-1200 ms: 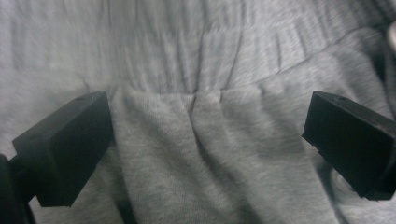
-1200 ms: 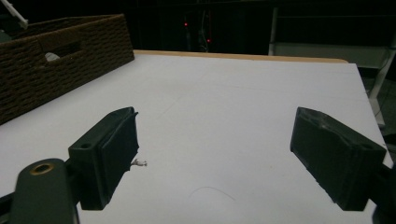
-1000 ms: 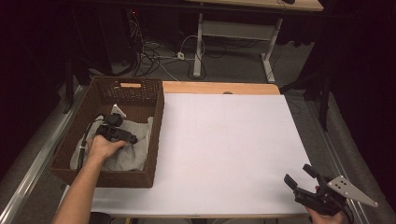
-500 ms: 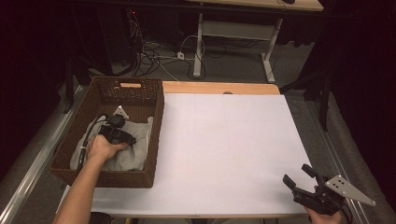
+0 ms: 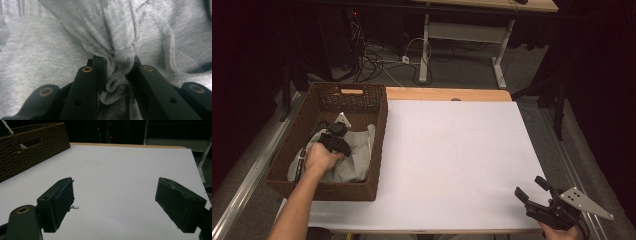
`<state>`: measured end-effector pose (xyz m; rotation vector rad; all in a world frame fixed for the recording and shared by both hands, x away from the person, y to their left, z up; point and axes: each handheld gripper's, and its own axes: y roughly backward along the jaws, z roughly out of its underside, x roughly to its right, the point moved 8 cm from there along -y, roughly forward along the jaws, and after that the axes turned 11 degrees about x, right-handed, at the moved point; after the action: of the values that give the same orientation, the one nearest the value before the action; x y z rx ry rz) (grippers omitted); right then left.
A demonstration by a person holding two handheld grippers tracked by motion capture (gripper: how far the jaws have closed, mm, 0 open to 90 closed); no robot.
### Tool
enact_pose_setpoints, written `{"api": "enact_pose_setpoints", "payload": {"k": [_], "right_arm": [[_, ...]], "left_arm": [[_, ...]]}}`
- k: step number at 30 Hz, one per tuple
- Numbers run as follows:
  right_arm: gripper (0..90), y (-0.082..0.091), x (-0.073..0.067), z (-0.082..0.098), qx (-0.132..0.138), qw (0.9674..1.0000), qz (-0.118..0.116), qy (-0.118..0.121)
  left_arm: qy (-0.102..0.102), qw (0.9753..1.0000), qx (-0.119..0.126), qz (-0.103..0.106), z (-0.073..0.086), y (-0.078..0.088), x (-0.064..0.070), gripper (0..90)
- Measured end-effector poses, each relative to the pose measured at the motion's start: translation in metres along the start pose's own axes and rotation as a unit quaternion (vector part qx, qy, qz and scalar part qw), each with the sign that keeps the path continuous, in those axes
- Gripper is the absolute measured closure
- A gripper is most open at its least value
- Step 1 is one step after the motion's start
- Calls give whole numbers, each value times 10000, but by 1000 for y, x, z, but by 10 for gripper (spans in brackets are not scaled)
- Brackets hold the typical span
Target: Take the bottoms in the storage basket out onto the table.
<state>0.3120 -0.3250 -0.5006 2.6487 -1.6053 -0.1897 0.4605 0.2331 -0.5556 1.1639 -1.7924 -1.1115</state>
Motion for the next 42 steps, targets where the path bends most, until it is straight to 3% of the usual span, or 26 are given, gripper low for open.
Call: {"api": "enact_pose_setpoints", "payload": {"k": [6, 10, 15, 21, 33, 39, 42], "right_arm": [[159, 0, 0, 0, 2, 10000, 10, -3], [159, 0, 1, 0, -17, 10000, 12, -39], [159, 1, 0, 0, 8, 10000, 10, -26], [159, 1, 0, -1, 21, 10000, 4, -22], [160, 2, 1, -1, 18, 10000, 34, -15], [159, 1, 1, -1, 30, 10000, 1, -14], [159, 1, 1, -1, 20, 10000, 20, -28]], "left_arm": [[-56, 9997, 52, 235, -2, 6, 1, 785], [-18, 9986, 335, 397, -9, 24, 2, 787], [19, 9953, 754, 602, -18, 50, 7, 789], [44, 9914, 1051, 773, -21, 66, 9, 789], [-19, 9782, 1784, 1064, -30, 108, 13, 794], [-101, 9748, 1940, 1096, -35, 124, 15, 796], [-117, 9704, 2118, 1156, -38, 134, 17, 796]]}}
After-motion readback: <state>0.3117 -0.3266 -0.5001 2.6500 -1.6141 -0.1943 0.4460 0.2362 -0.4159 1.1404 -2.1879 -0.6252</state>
